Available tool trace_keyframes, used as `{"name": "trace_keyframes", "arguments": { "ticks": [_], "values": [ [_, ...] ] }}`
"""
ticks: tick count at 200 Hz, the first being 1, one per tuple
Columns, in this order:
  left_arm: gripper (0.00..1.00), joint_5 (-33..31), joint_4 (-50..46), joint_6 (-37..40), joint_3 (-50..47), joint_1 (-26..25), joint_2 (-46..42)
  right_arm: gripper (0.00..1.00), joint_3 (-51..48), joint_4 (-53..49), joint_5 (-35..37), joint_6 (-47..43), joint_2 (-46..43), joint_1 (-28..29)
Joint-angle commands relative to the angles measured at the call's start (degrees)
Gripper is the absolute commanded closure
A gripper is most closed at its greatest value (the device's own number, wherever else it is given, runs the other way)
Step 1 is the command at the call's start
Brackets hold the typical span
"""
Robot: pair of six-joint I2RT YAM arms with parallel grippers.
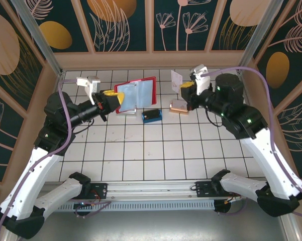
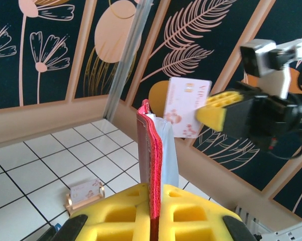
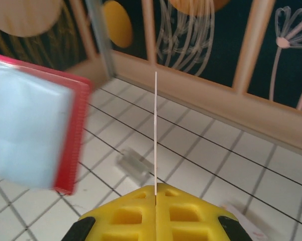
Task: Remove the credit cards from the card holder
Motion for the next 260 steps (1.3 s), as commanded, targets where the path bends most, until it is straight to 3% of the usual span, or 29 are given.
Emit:
{"name": "trace_keyframes", "arguments": {
  "ticks": [1,45,75,109,189,260],
  "values": [
    [1.00,-0.3,0.6,0.9,1.5,0.5,0.1,1.00,0.6,-4.4,-2.9,-11.8,5.0,-3.5],
    [1.00,0.9,0.9,1.3,1.5,0.5,0.7,1.00,1.0,-12.0,-5.5,-28.9,15.2,-10.8],
    [1.00,1.3,1.0,1.7,1.2,0.5,1.0,1.00,-2.6,-12.3,-1.9,-43.1,18.5,-13.2],
    [1.00,1.5,1.8,1.8,0.5,0.5,1.2,1.00,0.5,-13.6,0.1,-50.9,25.0,-14.5],
    [1.00,2.6,3.5,2.2,-1.3,0.5,2.0,1.00,17.9,-24.3,2.6,-55.8,48.1,-14.4],
    [1.00,3.9,6.0,0.8,-3.8,0.5,1.6,1.00,18.0,-23.5,5.2,-56.9,53.4,-14.5]
  ]
}}
